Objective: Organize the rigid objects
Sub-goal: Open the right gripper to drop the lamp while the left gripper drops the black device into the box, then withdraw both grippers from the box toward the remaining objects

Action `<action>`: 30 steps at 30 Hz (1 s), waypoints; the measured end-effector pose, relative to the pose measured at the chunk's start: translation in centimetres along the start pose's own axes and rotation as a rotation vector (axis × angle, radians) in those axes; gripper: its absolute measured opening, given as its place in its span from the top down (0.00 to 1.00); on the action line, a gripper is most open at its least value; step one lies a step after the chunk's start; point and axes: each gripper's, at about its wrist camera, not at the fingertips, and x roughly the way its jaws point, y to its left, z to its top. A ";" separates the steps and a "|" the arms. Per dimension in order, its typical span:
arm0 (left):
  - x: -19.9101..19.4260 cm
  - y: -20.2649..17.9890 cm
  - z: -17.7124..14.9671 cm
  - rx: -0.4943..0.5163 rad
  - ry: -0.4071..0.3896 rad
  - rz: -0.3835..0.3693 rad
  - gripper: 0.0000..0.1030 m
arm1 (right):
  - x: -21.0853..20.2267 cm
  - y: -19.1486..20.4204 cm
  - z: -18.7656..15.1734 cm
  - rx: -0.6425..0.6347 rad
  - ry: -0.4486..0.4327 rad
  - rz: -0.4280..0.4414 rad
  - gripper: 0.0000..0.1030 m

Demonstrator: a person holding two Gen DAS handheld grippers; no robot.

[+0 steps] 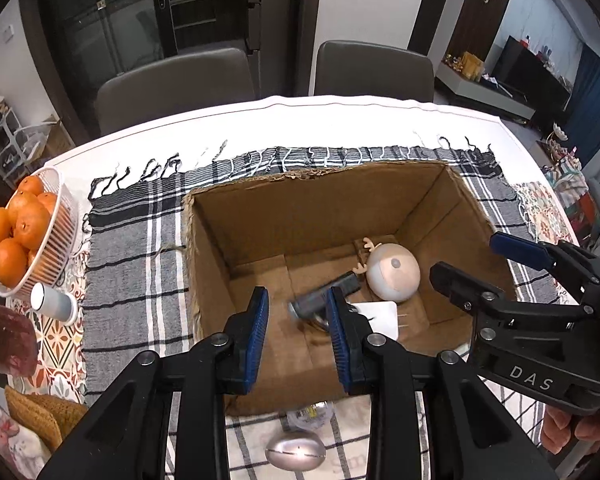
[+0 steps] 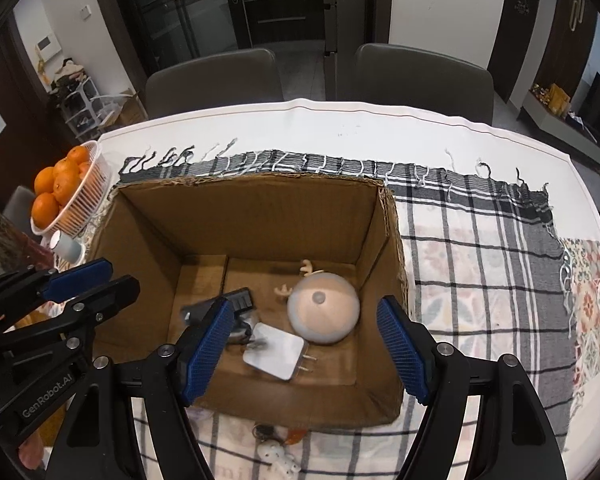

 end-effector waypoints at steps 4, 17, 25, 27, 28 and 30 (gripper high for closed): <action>-1.2 0.0 -0.9 -0.002 -0.016 -0.001 0.71 | -1.2 0.5 -0.7 -0.005 -0.023 -0.001 0.27; -4.6 0.2 -4.7 0.007 -0.045 -0.005 0.71 | -5.1 2.5 -4.1 -0.047 -0.048 -0.005 0.27; -6.0 0.1 -7.6 0.026 -0.049 -0.002 0.71 | -6.2 3.3 -6.7 -0.055 -0.054 -0.004 0.27; -6.2 0.1 -8.3 0.031 -0.051 0.004 0.70 | -6.3 3.6 -7.2 -0.057 -0.050 0.001 0.27; -6.3 0.1 -8.5 0.032 -0.052 0.005 0.69 | -6.3 3.6 -7.5 -0.057 -0.048 0.004 0.27; -6.4 0.2 -9.0 0.032 -0.050 0.004 0.69 | -6.2 3.9 -8.1 -0.064 -0.040 0.009 0.27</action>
